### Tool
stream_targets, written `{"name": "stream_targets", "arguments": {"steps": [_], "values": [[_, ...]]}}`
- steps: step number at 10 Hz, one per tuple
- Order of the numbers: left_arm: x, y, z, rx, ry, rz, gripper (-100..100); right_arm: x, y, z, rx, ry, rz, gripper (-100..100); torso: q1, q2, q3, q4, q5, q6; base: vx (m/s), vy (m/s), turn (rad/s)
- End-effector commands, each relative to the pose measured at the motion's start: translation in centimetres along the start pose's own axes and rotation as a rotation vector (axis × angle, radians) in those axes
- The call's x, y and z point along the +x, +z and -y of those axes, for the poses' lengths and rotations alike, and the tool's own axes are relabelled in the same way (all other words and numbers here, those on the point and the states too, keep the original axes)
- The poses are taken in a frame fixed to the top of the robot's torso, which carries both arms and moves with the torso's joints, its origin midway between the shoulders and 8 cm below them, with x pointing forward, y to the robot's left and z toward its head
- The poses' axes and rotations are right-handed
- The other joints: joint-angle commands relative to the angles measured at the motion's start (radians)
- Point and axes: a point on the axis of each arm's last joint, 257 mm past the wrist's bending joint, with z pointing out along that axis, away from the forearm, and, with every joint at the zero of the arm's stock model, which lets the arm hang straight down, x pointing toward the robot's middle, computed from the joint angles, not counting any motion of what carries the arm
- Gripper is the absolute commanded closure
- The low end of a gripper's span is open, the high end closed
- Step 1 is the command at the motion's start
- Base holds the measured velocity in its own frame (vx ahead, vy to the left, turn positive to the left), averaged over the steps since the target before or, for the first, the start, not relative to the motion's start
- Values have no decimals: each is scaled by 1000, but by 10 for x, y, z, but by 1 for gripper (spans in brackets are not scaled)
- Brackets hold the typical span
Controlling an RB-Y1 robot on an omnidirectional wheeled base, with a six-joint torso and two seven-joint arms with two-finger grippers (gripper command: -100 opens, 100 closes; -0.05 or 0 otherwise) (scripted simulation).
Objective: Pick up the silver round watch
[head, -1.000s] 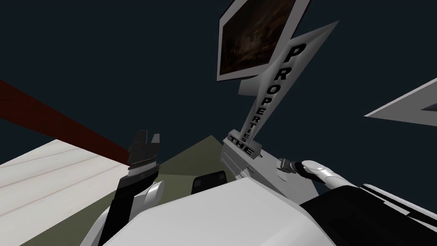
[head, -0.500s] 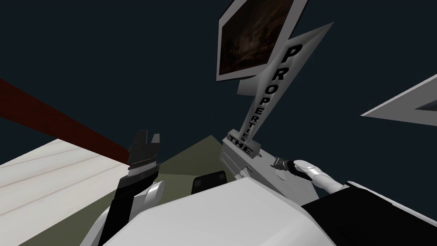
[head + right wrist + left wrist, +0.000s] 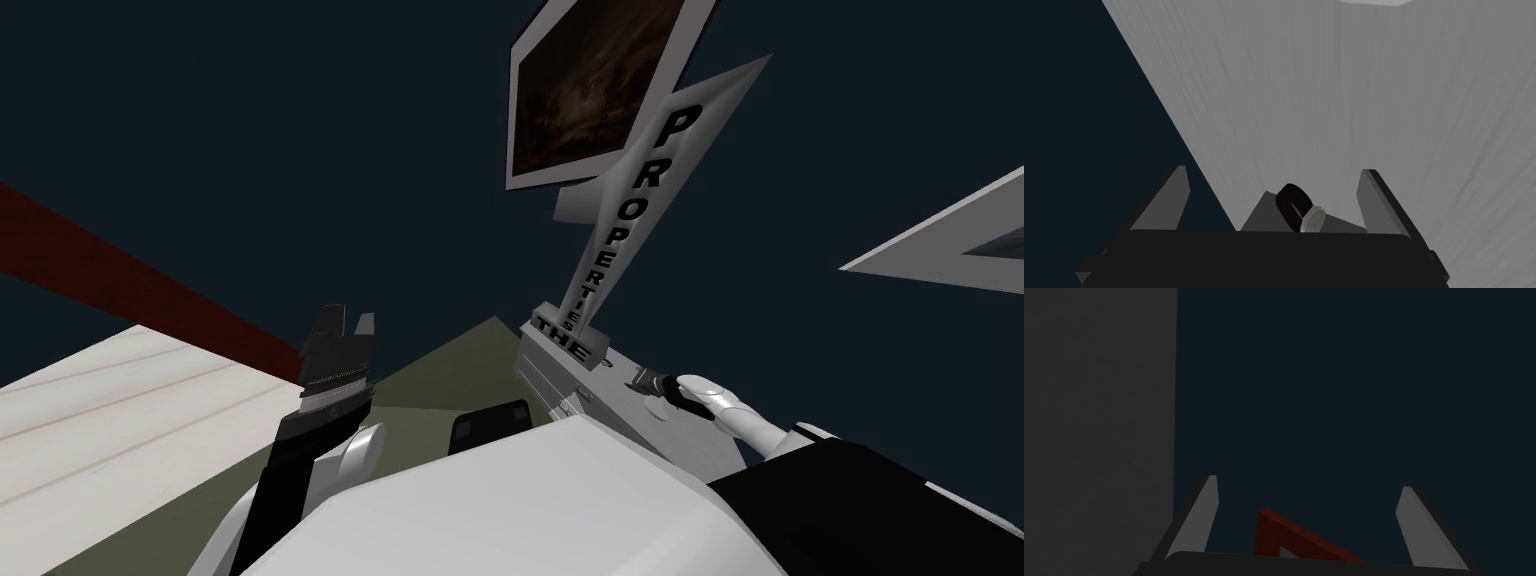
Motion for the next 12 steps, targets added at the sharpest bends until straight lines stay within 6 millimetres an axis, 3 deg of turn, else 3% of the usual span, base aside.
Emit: {"name": "stream_targets", "arguments": {"steps": [1,2,3,4,8,10,12], "values": [[0,0,0,0,0,0,0,0,0,0,0,0,0,0,0,0,0,0,0,0,0,0,0],[0,0,0,0,0,0,0,4,7,-9,9,6,-6,-100,0,0,0,0,0,0,15,-35,65],[0,0,0,0,0,0,0,2,4,-6,2,5,-2,-100,-2,-1,-1,0,-1,0,10,-23,23],[0,0,0,0,0,0,0,2,4,-6,5,4,-3,100,-1,-1,-1,0,0,0,0,0,0],[0,0,0,0,0,0,0,2,4,-6,5,4,-3,100,0,0,0,0,0,0,0,0,0],[0,0,0,0,0,0,0,14,1,-6,1,14,-19,-100,0,0,0,0,0,0,-42,-19,-6],[0,0,0,0,0,0,0,25,-4,-7,-8,6,-35,-100,-4,8,5,2,-1,1,-148,-79,14]]}}
